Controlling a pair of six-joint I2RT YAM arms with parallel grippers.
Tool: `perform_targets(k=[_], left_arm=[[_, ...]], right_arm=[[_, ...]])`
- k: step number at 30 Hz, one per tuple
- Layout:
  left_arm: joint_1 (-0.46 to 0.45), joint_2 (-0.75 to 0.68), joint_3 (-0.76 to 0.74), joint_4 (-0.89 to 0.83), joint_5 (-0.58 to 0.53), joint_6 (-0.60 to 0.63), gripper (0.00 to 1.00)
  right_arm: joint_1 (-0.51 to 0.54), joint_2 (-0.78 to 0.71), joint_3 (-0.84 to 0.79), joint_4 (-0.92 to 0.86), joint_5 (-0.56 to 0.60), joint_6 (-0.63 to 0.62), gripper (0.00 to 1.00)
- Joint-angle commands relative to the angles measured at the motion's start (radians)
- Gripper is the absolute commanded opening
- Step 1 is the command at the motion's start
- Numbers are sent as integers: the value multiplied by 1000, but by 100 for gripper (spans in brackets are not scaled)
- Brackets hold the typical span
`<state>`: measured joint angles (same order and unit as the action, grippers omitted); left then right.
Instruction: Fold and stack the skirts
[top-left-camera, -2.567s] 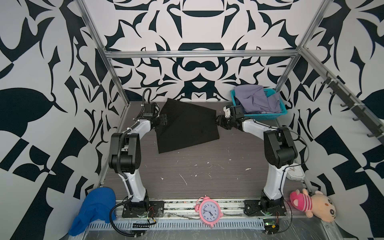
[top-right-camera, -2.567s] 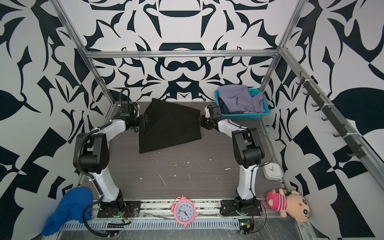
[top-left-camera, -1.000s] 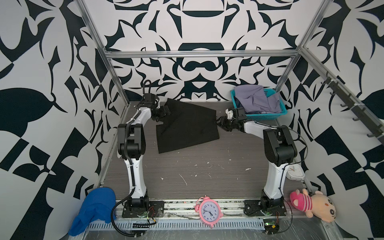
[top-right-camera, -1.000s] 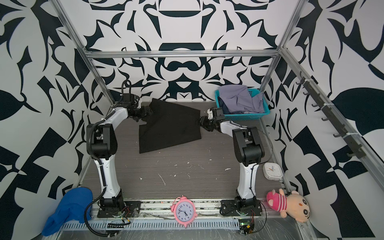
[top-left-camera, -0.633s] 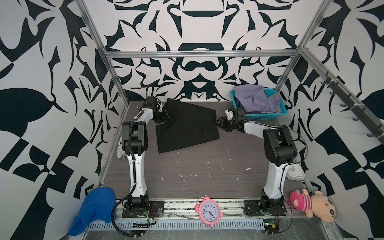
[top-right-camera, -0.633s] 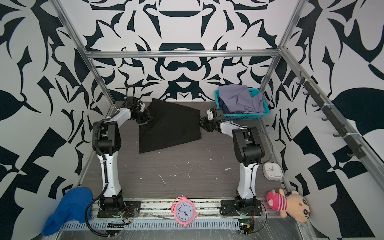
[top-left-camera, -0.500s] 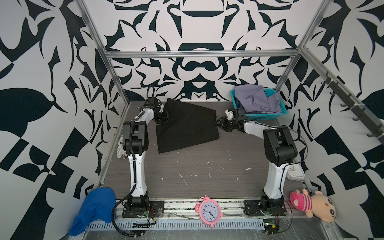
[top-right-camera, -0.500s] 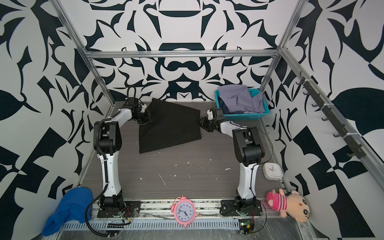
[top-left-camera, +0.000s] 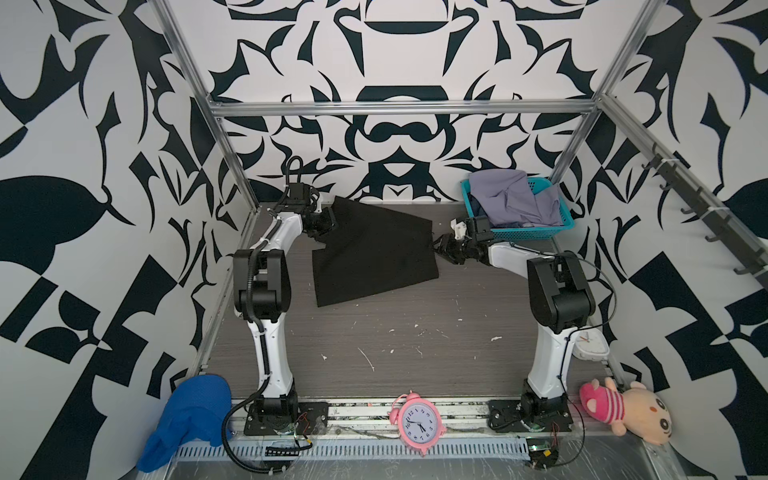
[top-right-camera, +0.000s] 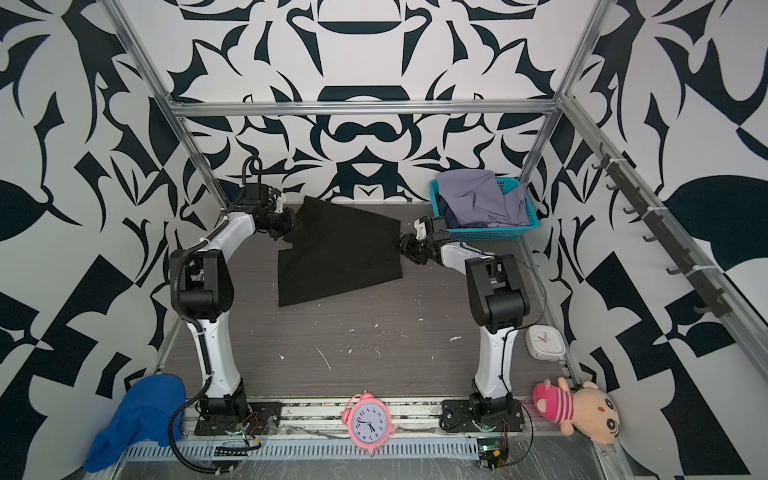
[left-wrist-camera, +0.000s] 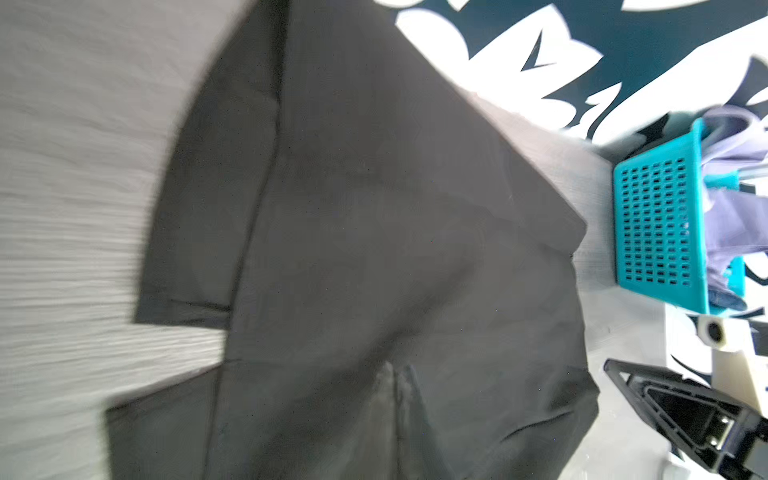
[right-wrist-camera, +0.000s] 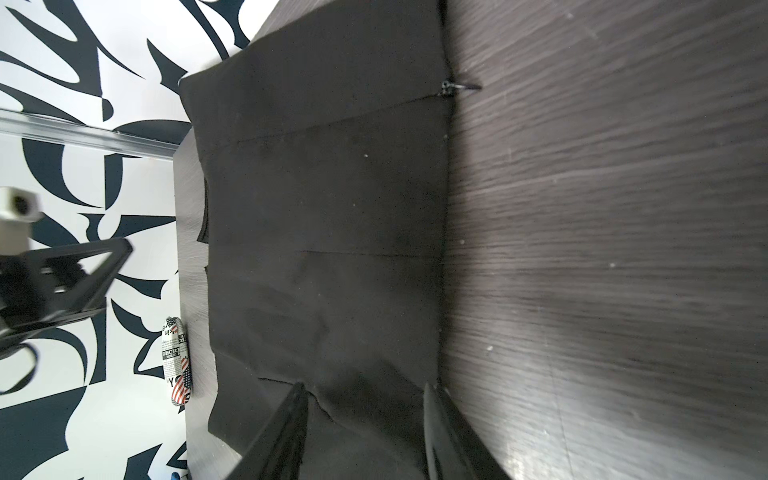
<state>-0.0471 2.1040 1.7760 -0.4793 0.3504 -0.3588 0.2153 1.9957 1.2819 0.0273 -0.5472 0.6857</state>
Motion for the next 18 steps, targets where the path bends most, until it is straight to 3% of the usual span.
perform_targets(k=[1,6,18], left_arm=[[2,5,-13,-56,-83,18,52],[4,74,-2,-84,-65,16,63],[5,231,120,-140,-93,20,79]], right_arm=[[-5,-48,15,34,-16,1,49],[-5,-48,5,41,-18,2,49],[-5,-47,-27,103,-42,39,48]])
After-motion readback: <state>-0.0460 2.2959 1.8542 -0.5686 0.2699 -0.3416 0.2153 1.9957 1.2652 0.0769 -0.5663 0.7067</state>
